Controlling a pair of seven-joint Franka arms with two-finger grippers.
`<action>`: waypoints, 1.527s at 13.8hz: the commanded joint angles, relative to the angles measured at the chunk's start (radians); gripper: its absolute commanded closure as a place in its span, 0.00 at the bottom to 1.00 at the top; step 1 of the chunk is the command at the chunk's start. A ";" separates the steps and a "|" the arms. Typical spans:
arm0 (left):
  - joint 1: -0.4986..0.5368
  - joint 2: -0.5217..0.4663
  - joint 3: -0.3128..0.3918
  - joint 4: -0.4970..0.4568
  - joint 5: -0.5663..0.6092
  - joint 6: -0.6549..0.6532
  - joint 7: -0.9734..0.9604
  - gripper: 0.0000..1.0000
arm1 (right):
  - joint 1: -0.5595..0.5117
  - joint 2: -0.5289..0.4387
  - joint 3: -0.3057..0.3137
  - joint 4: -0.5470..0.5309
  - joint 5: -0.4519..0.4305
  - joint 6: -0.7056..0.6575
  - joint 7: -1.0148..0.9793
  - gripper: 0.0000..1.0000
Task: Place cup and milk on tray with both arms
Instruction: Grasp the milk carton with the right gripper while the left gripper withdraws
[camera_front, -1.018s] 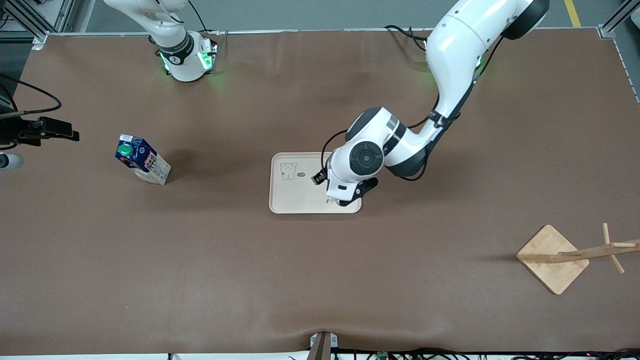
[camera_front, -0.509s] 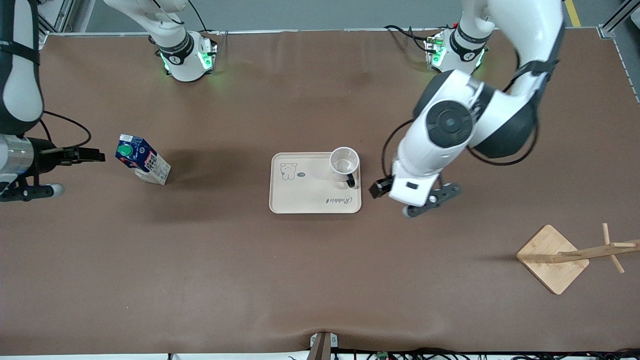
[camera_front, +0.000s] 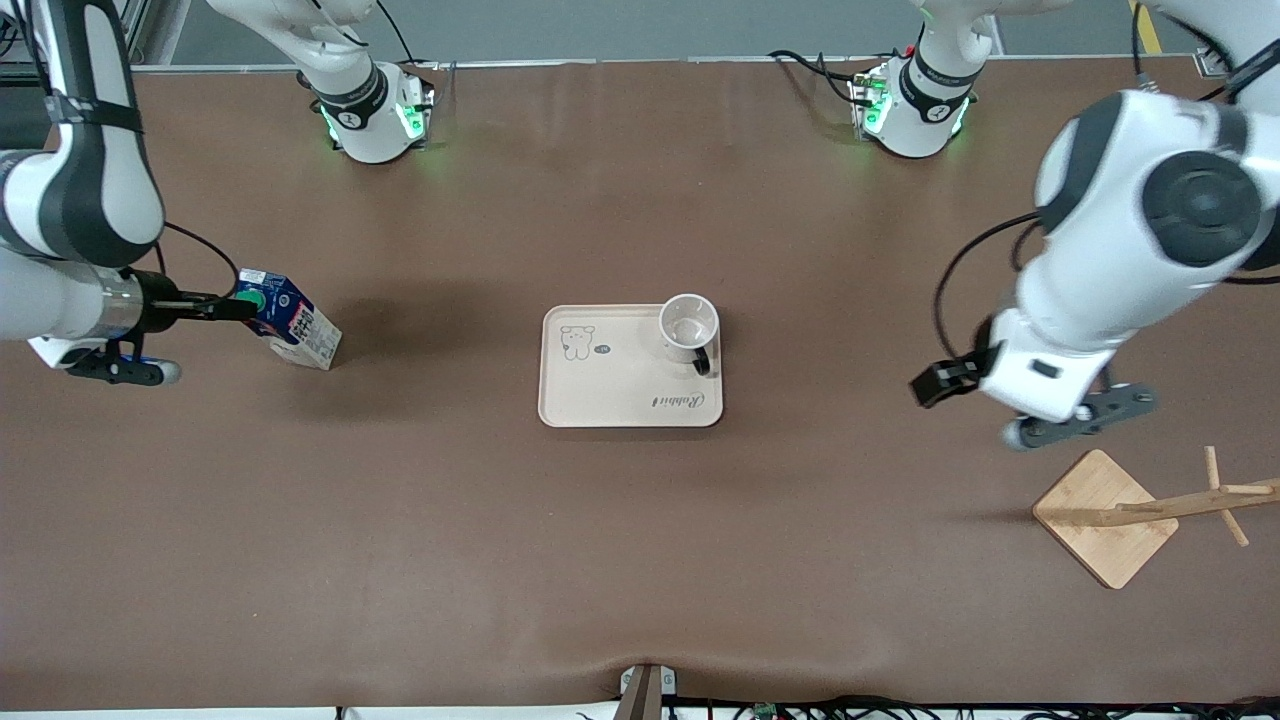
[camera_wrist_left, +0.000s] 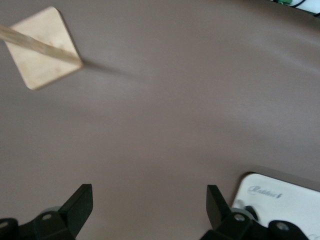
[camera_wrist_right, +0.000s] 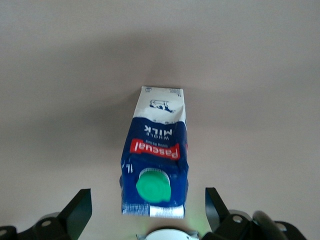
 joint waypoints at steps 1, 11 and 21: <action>0.057 -0.055 -0.004 -0.031 0.019 -0.045 0.141 0.00 | 0.001 -0.058 0.002 -0.103 -0.023 0.055 0.027 0.00; -0.008 -0.309 0.223 -0.142 -0.044 -0.146 0.442 0.00 | 0.038 -0.085 0.004 -0.261 -0.023 0.190 0.112 0.00; -0.030 -0.428 0.283 -0.270 -0.133 -0.119 0.439 0.00 | 0.143 0.032 0.007 0.286 0.031 -0.358 0.115 1.00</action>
